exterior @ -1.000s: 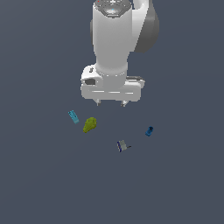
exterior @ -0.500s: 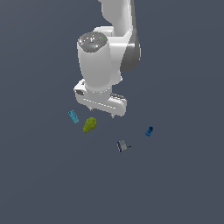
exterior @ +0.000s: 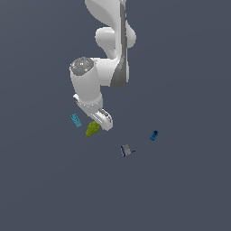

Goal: Pick up a designated object from a clutter of objects.

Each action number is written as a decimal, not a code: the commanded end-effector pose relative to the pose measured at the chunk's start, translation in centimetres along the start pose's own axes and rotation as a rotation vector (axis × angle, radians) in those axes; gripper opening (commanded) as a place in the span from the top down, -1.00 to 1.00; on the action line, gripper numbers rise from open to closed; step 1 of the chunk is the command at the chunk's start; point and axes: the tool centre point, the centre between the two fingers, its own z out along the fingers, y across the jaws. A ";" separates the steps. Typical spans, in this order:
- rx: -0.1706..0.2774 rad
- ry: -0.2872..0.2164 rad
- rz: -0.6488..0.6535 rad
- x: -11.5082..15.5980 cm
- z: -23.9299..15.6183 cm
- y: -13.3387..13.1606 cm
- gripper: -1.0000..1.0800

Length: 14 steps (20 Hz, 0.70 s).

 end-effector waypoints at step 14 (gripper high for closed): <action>0.002 0.022 0.346 0.7 5.4 5.4 -0.92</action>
